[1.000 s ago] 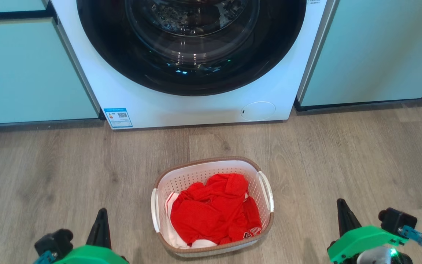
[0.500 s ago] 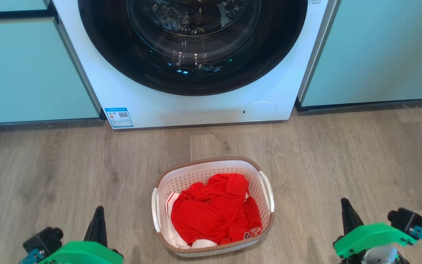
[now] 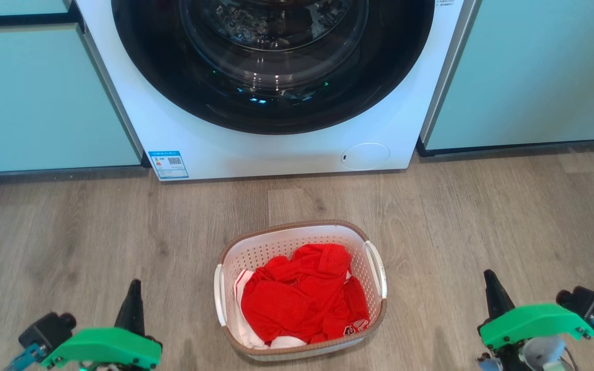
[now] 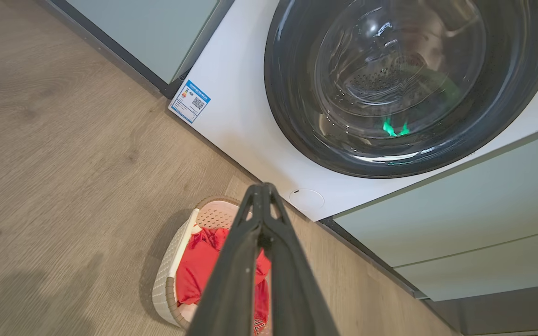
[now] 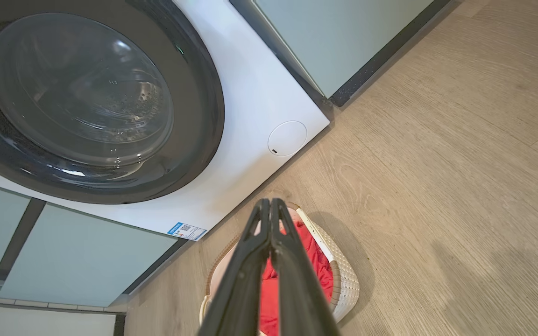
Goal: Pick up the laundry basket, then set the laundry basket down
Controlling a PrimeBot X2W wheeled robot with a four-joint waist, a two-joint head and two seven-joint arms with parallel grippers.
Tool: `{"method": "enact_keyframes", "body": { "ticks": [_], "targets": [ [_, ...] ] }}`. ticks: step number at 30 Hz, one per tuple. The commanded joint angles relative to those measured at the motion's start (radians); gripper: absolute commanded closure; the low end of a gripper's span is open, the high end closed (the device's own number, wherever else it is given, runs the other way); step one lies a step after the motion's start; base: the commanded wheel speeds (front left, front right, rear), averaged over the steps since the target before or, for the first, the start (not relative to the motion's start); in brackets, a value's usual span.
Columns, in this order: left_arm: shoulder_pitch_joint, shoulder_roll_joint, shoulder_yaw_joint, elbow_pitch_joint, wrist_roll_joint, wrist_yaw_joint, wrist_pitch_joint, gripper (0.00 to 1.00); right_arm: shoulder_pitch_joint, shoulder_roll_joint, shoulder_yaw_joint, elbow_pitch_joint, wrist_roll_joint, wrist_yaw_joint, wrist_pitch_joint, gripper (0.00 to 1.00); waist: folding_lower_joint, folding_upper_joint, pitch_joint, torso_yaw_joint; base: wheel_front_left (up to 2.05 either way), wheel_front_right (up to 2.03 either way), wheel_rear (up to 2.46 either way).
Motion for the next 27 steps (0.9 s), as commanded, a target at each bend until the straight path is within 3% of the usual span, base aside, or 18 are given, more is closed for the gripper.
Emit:
{"method": "enact_keyframes", "body": {
  "ticks": [1,27],
  "targets": [
    [-0.054,0.013,0.023,-0.029,-0.026,-0.008,0.005,1.0,-0.048,-0.018,-0.002,-0.037,0.025,0.003,0.005,1.0,0.0,0.0,0.0,0.0,0.0,0.0,0.0],
    [-0.112,0.014,0.07,-0.013,-0.315,-0.045,0.078,1.0,-0.071,-0.021,-0.044,-0.064,0.302,0.004,0.079,1.0,0.0,0.0,0.0,0.006,0.0,0.0,0.0]
  ]
}}
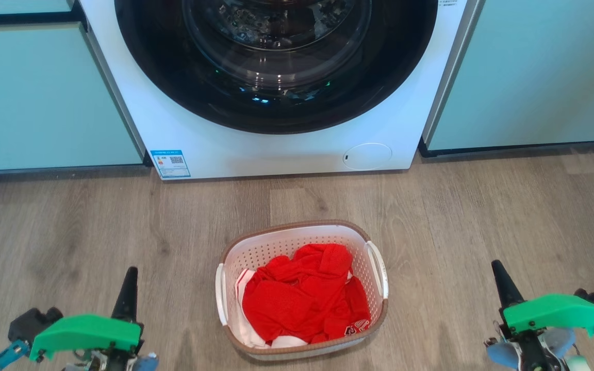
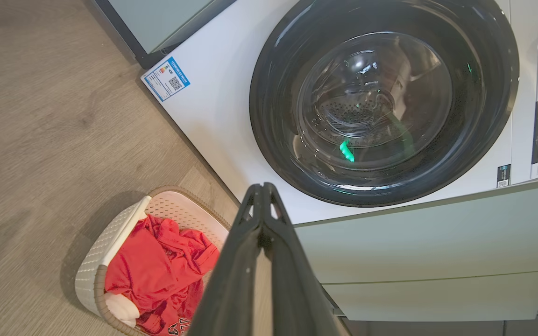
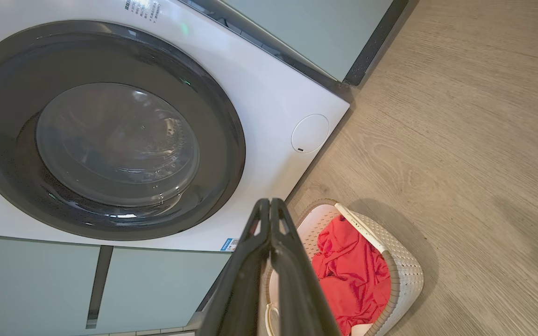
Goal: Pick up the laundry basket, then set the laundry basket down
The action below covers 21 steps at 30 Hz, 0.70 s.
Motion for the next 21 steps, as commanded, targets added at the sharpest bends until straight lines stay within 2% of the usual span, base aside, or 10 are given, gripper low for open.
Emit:
{"method": "enact_keyframes", "body": {
  "ticks": [1,21],
  "targets": [
    [-0.067,0.013,0.032,-0.025,-0.028,-0.012,0.008,1.0,-0.051,-0.02,0.008,-0.039,0.029,0.004,0.008,1.0,0.0,0.0,0.0,0.0,0.0,0.0,0.0],
    [-0.111,0.013,0.069,-0.014,-0.237,-0.038,0.064,1.0,-0.068,-0.021,-0.025,-0.058,0.229,0.005,0.063,1.0,0.0,0.0,0.0,0.005,0.0,0.0,0.0]
  ]
}}
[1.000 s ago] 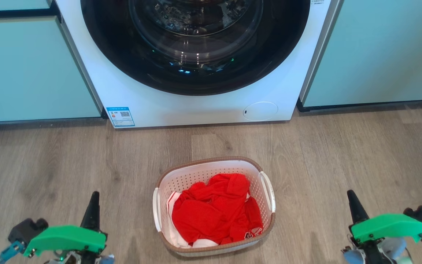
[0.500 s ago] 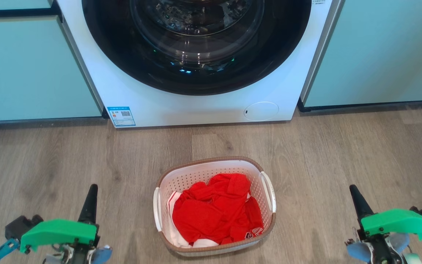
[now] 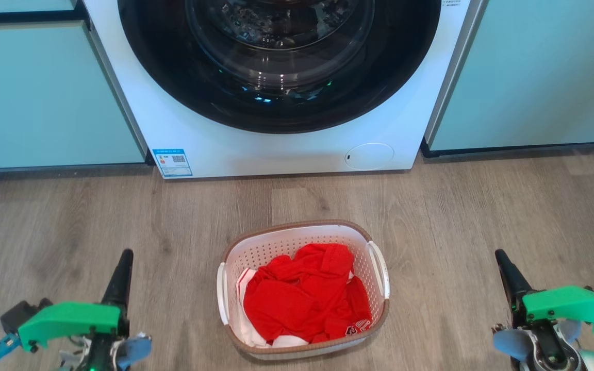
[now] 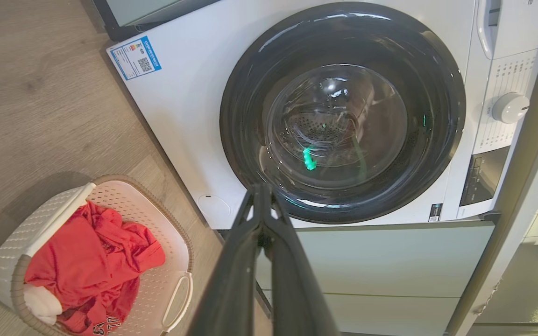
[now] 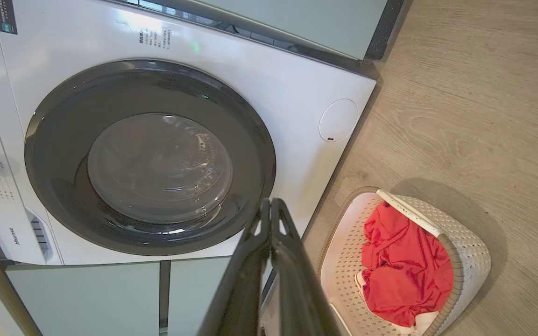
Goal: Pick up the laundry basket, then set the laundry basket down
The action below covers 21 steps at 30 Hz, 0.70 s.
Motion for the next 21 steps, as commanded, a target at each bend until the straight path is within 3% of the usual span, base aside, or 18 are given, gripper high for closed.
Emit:
{"method": "enact_keyframes", "body": {
  "ticks": [1,21],
  "targets": [
    [-0.067,0.012,0.037,-0.028,-0.029,-0.01,0.007,1.0,-0.049,-0.021,0.009,-0.039,0.029,0.005,0.011,1.0,0.0,-0.0001,0.0,0.0,0.0,0.0,0.0],
    [-0.112,0.011,0.077,-0.016,-0.249,-0.038,0.067,1.0,-0.067,-0.021,-0.027,-0.059,0.24,0.006,0.07,1.0,0.0,-0.0001,0.0,0.005,0.0,0.0,0.0]
  ]
}}
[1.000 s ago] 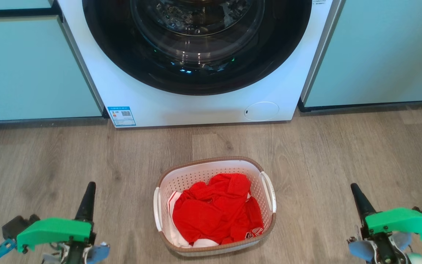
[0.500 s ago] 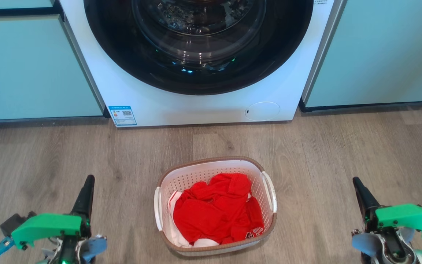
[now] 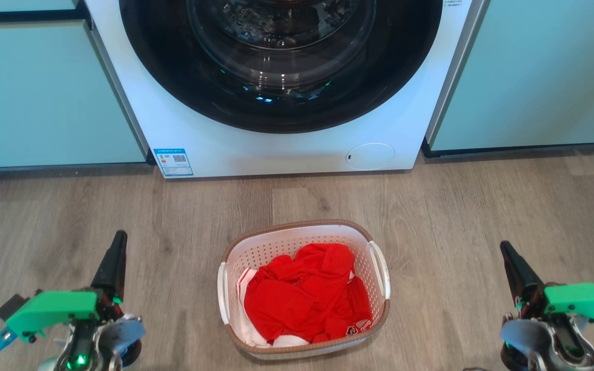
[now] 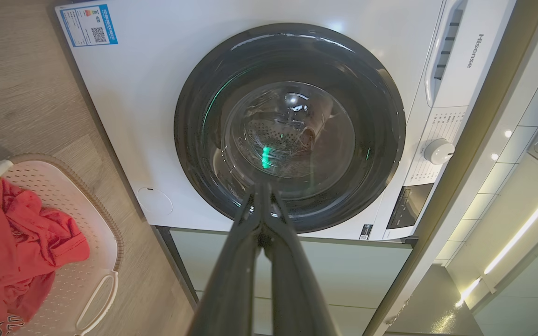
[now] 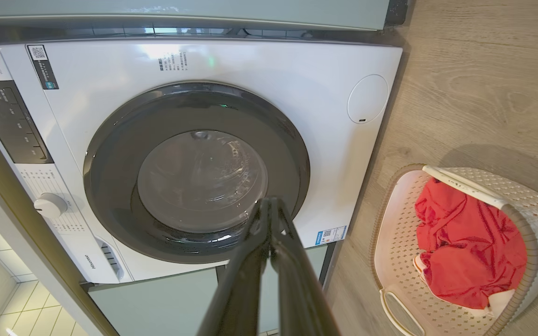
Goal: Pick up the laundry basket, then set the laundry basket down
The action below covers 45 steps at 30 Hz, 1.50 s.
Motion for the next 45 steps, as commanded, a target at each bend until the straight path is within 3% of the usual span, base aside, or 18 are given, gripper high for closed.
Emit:
{"method": "enact_keyframes", "body": {
  "ticks": [1,45],
  "targets": [
    [-0.061,0.011,0.042,-0.03,-0.021,-0.011,0.008,1.0,-0.061,-0.021,0.012,-0.042,0.021,0.006,0.01,1.0,0.0,0.0,0.0,0.0,0.0,0.0,0.0],
    [-0.061,0.003,0.053,-0.03,-0.011,-0.011,0.017,1.0,-0.062,-0.014,0.002,-0.042,0.014,0.006,0.018,1.0,0.0,0.0,0.0,0.0,0.0,0.0,0.0]
  ]
}}
